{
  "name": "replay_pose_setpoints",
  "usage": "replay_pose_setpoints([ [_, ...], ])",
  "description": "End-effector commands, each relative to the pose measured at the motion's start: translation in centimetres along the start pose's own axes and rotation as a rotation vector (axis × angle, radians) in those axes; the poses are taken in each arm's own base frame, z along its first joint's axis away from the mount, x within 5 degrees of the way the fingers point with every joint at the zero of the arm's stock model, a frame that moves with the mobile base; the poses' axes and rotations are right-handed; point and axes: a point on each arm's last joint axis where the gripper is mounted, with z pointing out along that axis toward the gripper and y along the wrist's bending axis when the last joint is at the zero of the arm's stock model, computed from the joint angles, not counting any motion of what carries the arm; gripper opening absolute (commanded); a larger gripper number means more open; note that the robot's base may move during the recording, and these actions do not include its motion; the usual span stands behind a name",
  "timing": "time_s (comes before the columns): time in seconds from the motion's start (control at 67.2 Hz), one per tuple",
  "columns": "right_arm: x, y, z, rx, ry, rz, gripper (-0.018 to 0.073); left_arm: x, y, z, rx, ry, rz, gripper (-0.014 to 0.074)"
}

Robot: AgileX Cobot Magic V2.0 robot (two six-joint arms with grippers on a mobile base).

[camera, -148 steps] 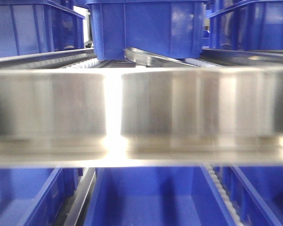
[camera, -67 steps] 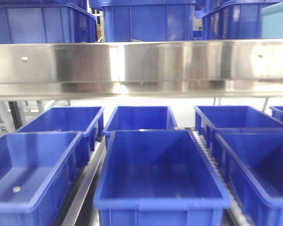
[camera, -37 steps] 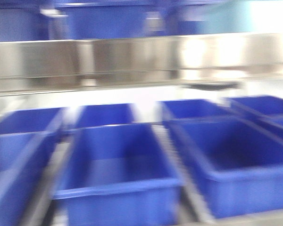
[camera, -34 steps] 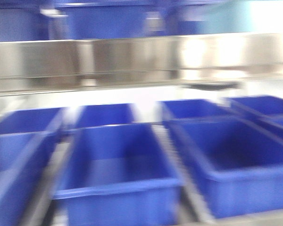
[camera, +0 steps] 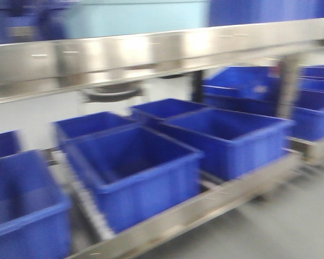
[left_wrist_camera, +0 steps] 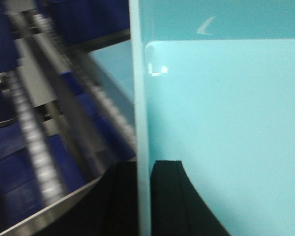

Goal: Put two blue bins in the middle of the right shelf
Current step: 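Drive the base to another shelf while holding the teal bin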

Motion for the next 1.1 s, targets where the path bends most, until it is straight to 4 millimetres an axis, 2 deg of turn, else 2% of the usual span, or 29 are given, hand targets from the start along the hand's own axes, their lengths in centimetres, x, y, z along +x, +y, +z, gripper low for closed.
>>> replay_pose_setpoints([
  [0.0, -0.87, 0.10, -0.70, -0.018, -0.076, -0.023, -0.0162, -0.61, -0.17, -0.41, 0.017, -0.054, 0.010, -0.0111],
  [1.086, -0.87, 0.10, -0.70, -0.018, -0.076, -0.023, -0.0162, -0.61, -0.17, -0.41, 0.017, -0.054, 0.010, -0.0111],
])
